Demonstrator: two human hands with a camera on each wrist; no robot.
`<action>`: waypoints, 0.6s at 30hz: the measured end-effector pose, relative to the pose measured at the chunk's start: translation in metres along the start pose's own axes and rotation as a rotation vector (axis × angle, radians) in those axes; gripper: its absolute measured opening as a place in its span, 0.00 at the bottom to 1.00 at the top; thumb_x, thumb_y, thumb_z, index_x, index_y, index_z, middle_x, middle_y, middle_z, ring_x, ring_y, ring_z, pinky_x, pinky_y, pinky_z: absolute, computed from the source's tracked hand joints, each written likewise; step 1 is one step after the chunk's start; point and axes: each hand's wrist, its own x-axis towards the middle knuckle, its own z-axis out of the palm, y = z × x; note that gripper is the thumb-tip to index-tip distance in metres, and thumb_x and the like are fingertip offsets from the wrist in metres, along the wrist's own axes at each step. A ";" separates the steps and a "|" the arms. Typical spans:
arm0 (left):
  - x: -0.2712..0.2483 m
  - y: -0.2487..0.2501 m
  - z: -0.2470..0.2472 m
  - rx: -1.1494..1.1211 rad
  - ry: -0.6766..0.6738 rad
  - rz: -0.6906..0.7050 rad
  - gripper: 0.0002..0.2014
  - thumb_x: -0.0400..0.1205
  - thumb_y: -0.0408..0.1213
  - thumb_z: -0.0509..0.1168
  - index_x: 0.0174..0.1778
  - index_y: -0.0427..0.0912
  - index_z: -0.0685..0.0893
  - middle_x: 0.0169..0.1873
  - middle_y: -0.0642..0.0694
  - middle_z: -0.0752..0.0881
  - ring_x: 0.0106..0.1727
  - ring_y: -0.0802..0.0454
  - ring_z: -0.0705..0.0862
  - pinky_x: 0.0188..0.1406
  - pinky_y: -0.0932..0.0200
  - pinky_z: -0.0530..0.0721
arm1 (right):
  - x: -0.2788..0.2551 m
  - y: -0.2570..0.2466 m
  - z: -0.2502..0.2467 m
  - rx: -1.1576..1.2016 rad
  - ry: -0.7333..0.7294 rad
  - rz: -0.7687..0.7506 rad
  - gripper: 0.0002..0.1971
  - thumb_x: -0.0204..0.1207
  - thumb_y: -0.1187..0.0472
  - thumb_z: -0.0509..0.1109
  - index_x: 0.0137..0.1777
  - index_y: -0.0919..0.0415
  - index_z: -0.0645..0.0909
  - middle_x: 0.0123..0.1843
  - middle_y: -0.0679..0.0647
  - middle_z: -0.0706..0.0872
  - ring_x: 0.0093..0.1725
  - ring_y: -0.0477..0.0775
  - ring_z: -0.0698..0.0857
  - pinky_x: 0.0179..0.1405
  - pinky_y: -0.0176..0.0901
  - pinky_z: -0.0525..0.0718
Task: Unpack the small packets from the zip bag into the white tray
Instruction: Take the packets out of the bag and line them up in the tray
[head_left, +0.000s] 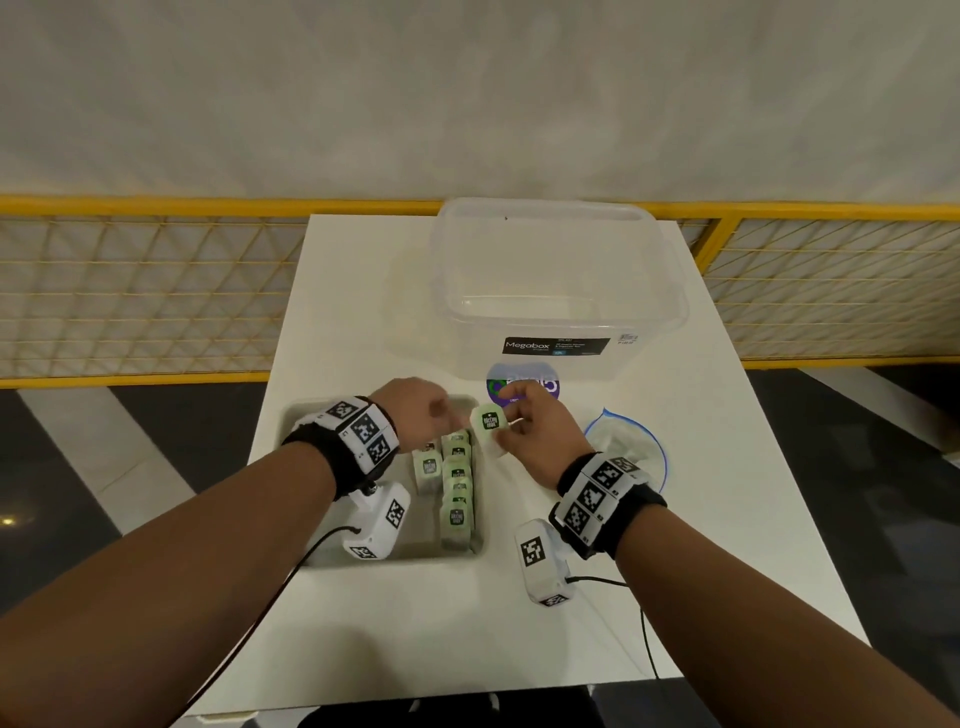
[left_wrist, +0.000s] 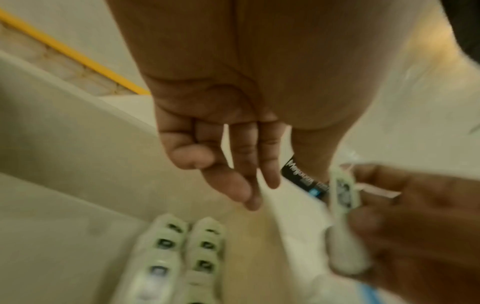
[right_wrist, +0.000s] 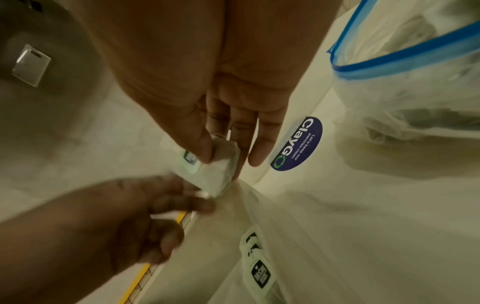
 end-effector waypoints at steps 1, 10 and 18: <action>-0.006 0.009 -0.006 -0.196 0.007 0.048 0.19 0.78 0.61 0.65 0.50 0.50 0.87 0.45 0.52 0.89 0.38 0.52 0.87 0.48 0.56 0.84 | 0.001 -0.001 0.003 0.015 0.003 -0.001 0.18 0.73 0.71 0.72 0.59 0.54 0.74 0.43 0.50 0.82 0.33 0.45 0.80 0.40 0.39 0.81; -0.017 0.026 -0.023 -0.007 0.250 0.178 0.02 0.79 0.42 0.70 0.44 0.51 0.87 0.40 0.55 0.87 0.42 0.57 0.83 0.49 0.58 0.82 | 0.011 -0.010 0.014 0.069 0.173 -0.078 0.16 0.68 0.65 0.79 0.49 0.54 0.76 0.34 0.47 0.75 0.28 0.43 0.73 0.33 0.31 0.75; -0.024 0.025 -0.032 -0.016 0.334 0.162 0.04 0.79 0.40 0.68 0.47 0.48 0.87 0.40 0.54 0.86 0.39 0.58 0.81 0.46 0.62 0.80 | 0.016 -0.008 0.012 0.097 0.164 -0.153 0.20 0.66 0.69 0.79 0.46 0.51 0.72 0.37 0.51 0.76 0.29 0.43 0.73 0.33 0.33 0.76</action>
